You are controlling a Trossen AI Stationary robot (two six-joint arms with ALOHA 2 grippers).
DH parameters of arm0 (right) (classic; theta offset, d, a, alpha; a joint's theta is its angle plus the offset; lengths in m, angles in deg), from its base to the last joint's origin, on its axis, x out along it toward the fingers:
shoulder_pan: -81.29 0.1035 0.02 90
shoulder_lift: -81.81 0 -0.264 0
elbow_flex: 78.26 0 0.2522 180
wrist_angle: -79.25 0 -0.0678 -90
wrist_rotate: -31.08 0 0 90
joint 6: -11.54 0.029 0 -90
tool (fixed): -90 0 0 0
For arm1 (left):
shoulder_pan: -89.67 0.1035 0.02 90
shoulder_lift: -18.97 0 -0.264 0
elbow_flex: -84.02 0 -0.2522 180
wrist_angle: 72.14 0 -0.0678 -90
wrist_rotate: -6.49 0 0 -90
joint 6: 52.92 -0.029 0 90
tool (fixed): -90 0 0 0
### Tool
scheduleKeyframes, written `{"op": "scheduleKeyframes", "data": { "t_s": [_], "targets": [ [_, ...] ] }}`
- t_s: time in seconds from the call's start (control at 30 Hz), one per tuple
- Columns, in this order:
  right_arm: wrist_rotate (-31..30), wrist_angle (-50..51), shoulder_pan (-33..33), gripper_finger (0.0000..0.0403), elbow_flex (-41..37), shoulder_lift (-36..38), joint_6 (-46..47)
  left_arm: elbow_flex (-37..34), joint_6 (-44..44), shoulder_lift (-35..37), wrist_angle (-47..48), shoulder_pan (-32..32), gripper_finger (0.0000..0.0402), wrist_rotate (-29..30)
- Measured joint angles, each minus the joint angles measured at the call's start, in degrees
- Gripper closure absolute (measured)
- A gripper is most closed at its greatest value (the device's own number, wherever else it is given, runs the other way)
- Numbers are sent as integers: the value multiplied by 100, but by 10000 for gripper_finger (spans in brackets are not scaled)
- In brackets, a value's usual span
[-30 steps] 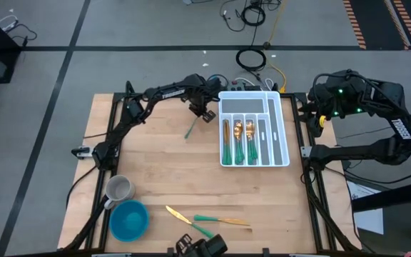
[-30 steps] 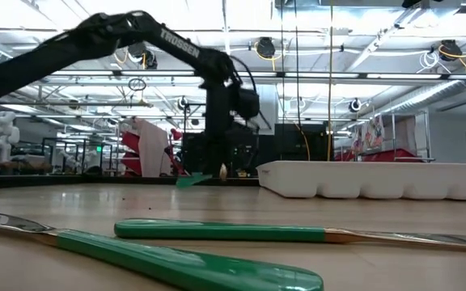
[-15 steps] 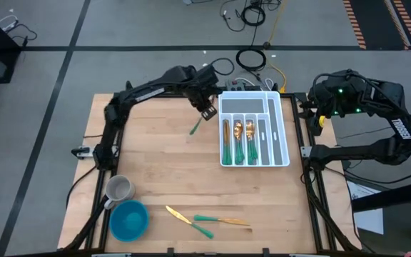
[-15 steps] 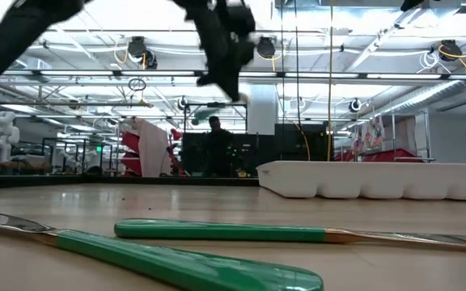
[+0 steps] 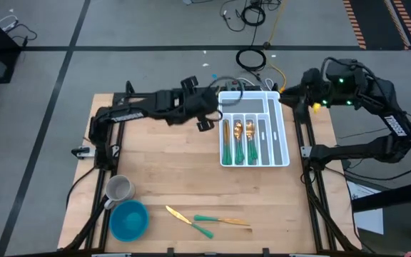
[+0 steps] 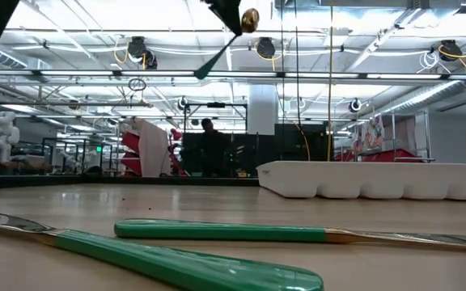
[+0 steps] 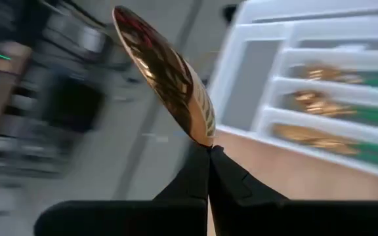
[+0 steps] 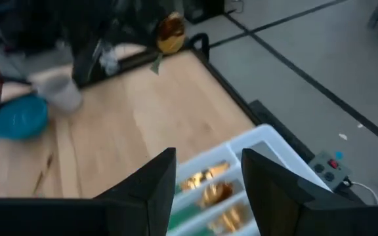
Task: Sort silverware
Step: Put the green spoon into the white cutlery tray
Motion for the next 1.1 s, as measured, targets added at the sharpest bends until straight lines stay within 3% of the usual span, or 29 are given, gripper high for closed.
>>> {"op": "scheduleKeyframes", "data": {
  "t_s": [0.23,0.47,0.63,0.83,1.1],
  "targets": [
    [-287,-579,0,236,0,-561,1343,0,-382,-288,-84,-543,401,2728],
    [-217,-1677,0,236,-2,-1130,1918,0,-663,-678,-71,-746,401,3915],
    [-147,-2825,-37,236,-4,-1237,2744,0,-943,-984,-45,-829,401,5109],
    [-53,-3387,-44,236,-2,-1326,4001,0,-926,-1186,-84,-809,401,5353],
    [273,-2991,144,236,-4,-1841,4550,0,-1118,-1465,-138,-647,401,5355]
  ]
}}
